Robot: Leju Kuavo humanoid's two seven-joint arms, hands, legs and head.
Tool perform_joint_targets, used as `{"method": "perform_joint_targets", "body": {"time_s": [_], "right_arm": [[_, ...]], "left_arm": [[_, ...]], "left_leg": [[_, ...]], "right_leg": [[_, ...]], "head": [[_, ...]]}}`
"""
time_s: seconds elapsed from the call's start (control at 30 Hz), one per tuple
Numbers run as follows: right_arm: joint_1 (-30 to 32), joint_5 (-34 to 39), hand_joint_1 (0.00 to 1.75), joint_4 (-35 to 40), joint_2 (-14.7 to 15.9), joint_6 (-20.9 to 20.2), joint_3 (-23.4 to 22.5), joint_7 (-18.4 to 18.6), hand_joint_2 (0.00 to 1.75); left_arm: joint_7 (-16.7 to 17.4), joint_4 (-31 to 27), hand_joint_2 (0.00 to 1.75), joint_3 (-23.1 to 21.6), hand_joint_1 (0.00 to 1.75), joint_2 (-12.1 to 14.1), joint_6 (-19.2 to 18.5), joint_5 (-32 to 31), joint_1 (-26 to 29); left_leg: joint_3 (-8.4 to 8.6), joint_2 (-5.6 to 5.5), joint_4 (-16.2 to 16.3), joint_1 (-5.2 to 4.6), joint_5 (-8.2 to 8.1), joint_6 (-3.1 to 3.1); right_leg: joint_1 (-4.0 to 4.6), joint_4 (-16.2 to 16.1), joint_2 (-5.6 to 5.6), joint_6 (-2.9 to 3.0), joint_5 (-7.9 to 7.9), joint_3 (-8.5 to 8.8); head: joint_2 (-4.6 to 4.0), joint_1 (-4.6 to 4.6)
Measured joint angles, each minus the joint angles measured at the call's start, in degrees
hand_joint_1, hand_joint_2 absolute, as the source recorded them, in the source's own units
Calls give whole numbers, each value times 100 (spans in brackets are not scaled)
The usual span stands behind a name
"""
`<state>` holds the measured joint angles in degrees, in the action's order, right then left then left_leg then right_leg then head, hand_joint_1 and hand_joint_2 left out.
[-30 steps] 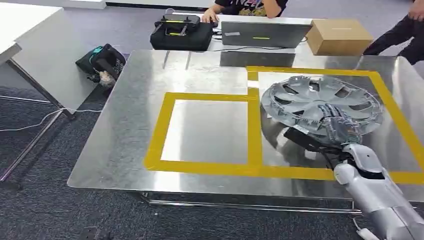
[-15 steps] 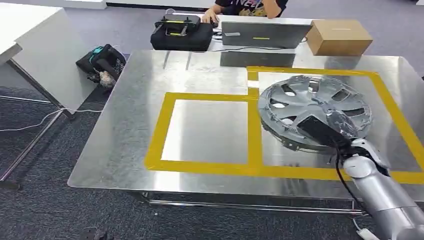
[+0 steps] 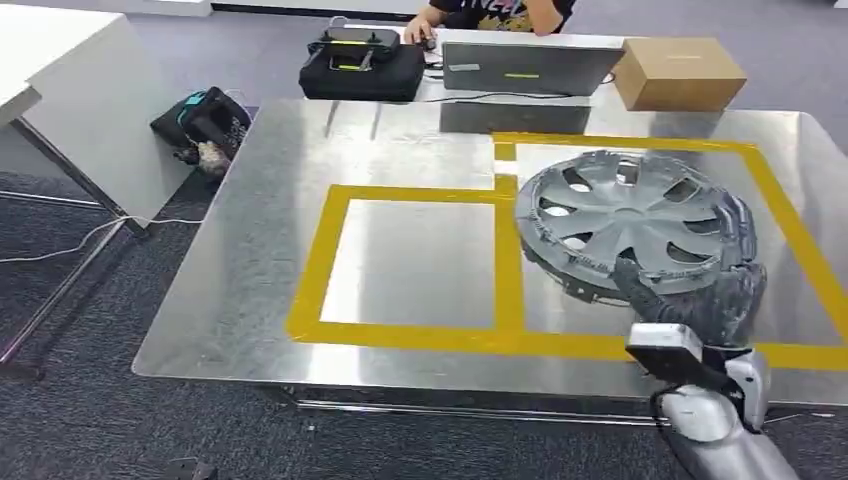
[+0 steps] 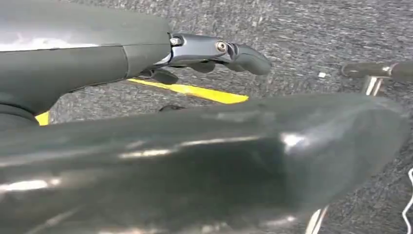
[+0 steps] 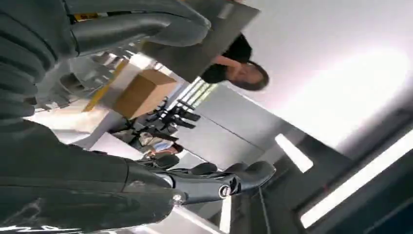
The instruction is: Take the parts from the cabinet and place them on the table.
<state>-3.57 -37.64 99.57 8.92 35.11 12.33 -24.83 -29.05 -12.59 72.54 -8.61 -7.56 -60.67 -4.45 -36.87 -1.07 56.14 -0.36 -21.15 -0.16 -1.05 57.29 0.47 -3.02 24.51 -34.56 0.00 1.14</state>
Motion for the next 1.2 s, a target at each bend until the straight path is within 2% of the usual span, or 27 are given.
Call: {"method": "perform_joint_targets", "body": {"time_s": [0.13, 0.17, 0.33, 0.43, 0.47, 0.5, 0.53, 0.57, 0.6, 0.63, 0.67, 0.7, 0.73, 0.77, 0.8, 0.83, 0.87, 0.97, 1.0, 1.03, 1.07, 1.1, 1.13, 1.17, 1.2], "right_arm": [[377, 161, 0, 423, -172, 74, -39, -251, 175], [457, 190, 0, 496, -214, 96, -50, -321, 0], [714, 280, 0, 755, -400, 185, -68, -503, 0], [780, 293, 0, 843, -454, 221, -70, -557, 0], [785, 312, 0, 867, -474, 234, -72, -570, 0], [784, 334, 0, 887, -478, 238, -83, -579, 0], [778, 354, 0, 893, -478, 238, -116, -585, 0], [755, 402, 0, 893, -489, 232, -138, -583, 0], [748, 452, 0, 891, -489, 205, -175, -583, 0], [748, 492, 0, 891, -489, 183, -201, -586, 0], [748, 509, 0, 889, -489, 166, -229, -586, 0], [746, 518, 0, 889, -489, 153, -243, -588, 0], [740, 524, 0, 889, -489, 148, -258, -592, 0], [726, 529, 0, 889, -489, 148, -264, -592, 0], [699, 531, 0, 889, -489, 146, -273, -594, 0], [660, 533, 0, 889, -489, 127, -282, -601, 0], [661, 535, 0, 889, -489, 107, -284, -603, 0], [651, 520, 0, 889, -489, 6, -319, -583, 0], [629, 549, 0, 887, -489, -22, -321, -581, 0], [601, 568, 0, 885, -489, -51, -319, -575, 0], [588, 584, 0, 884, -489, -61, -323, -568, 0], [575, 588, 0, 885, -489, -72, -337, -566, 0], [569, 597, 0, 885, -489, -83, -352, -566, 0], [569, 603, 0, 882, -489, -92, -356, -566, 0], [569, 603, 0, 880, -489, -94, -358, -566, 0]], "left_arm": [[-7, 0, 0, 2, 0, -22, 0, 7, -5], [-9, 0, 0, 4, 0, -26, -2, 11, -4], [-9, 0, 0, 9, 0, -31, -17, 17, -4], [-9, 0, 0, 24, 0, -31, -17, 17, -4], [-2, 0, 0, 28, 0, -31, -17, 17, -5], [4, 0, 0, 31, 0, -39, -17, 17, -8], [7, 0, 0, 33, 0, -42, -20, 17, -14], [19, 0, 0, 35, 0, -41, -20, 15, -24], [31, 0, 0, 37, 0, -48, -20, 6, -31], [35, 0, 0, 37, 0, -50, -24, 4, -32], [50, 0, 0, 37, 0, -50, -24, 2, -31], [52, 0, 0, 37, 0, -52, -26, 2, -30], [55, 0, 0, 37, 0, -55, -28, 2, -31], [57, 0, 0, 37, 0, -61, -31, 2, -30], [55, 0, 0, 37, 0, -70, -31, 2, -30], [57, 0, 0, 39, 0, -70, -30, 2, -32], [59, -2, 0, 39, 0, -63, -31, 2, -30], [63, -2, 0, 39, 0, -74, -31, -2, -26], [66, -2, 0, 39, 0, -70, -31, -4, -18], [68, -2, 0, 39, 0, -68, -31, -4, -14], [68, -2, 0, 39, 0, -68, -28, -11, -16], [68, -2, 0, 39, 0, -68, -22, -11, -21], [68, -2, 0, 39, 0, -68, -20, -15, -25], [70, -2, 0, 39, 0, -72, -17, -15, -26], [70, -2, 0, 39, 0, -74, -15, -17, -25]], "left_leg": [[8, 1, 0, 0, -8, -1], [9, 1, 0, 0, -8, -1], [16, 1, 28, -26, -48, 52], [25, 0, 48, -47, -48, 92], [41, 3, 28, -41, -10, 127], [71, 22, -43, 9, 35, 162], [81, 31, -47, 3, 41, 167], [77, 33, -46, 9, 43, 191], [68, 34, -46, 7, 49, 197], [51, 38, -45, 4, 59, 197], [32, 38, -44, 2, 77, 192], [11, 38, -43, 2, 99, 179], [-14, 38, -41, 5, 126, 160], [-38, 36, -36, 13, 150, 133], [-70, 33, -20, 27, 178, 97], [-88, 31, 16, 23, 205, 53], [-104, 25, 27, -7, 214, 22], [-98, 27, -36, 24, 331, -78], [-127, 30, -20, 40, 343, -116], [-193, 34, 93, 43, 132, -150], [-315, 35, 429, 44, -228, -181], [-475, 36, 929, 55, -575, -206], [-616, 36, 1414, 62, -839, -221], [-692, 36, 1783, 67, -1022, -231], [-638, 36, 1883, 74, -1079, -235]], "right_leg": [[-1, -1, 6, 2, 1, -1], [-1, -1, 5, 1, 0, 1], [-26, -15, 7, -44, 3, 30], [-46, -23, 9, -90, -10, 56], [-46, -34, 11, -124, -31, 68], [-55, 8, 10, -127, 23, 47], [-46, 153, -1, -125, 184, -15], [-40, 515, -4, -129, 454, -147], [-40, 1045, -4, -135, 744, -343], [-32, 1497, -3, -144, 955, -511], [-29, 1781, -3, -148, 1062, -598], [-29, 1762, -5, -145, 1027, -540], [-29, 1473, -6, -140, 883, -334], [-31, 1003, -8, -135, 696, -41], [-34, 375, -13, -136, 499, 325], [-29, 34, -15, -133, 559, 538], [-11, 25, 26, -79, 464, 464], [39, 99, 25, 60, 390, 396], [2, 78, 2, 123, 315, 351], [-2, 78, -14, 156, 266, 360], [-7, 78, -17, 200, 201, 289], [-8, 79, -19, 211, 139, 212], [-7, 83, -27, 212, 87, 139], [-7, 86, -36, 206, 40, 68], [-8, 87, -44, 195, -8, 1]], "head": [[0, 0], [0, 0], [0, 0], [0, 4], [0, 5], [0, 7], [0, -8], [0, -31], [0, -22], [0, -26], [0, -28], [0, -24], [0, -28], [0, -26], [0, -28], [0, -24], [0, -22], [2, -4], [2, -15], [0, 0], [0, 40], [0, 46], [0, 46], [0, 44], [0, 46]]}}
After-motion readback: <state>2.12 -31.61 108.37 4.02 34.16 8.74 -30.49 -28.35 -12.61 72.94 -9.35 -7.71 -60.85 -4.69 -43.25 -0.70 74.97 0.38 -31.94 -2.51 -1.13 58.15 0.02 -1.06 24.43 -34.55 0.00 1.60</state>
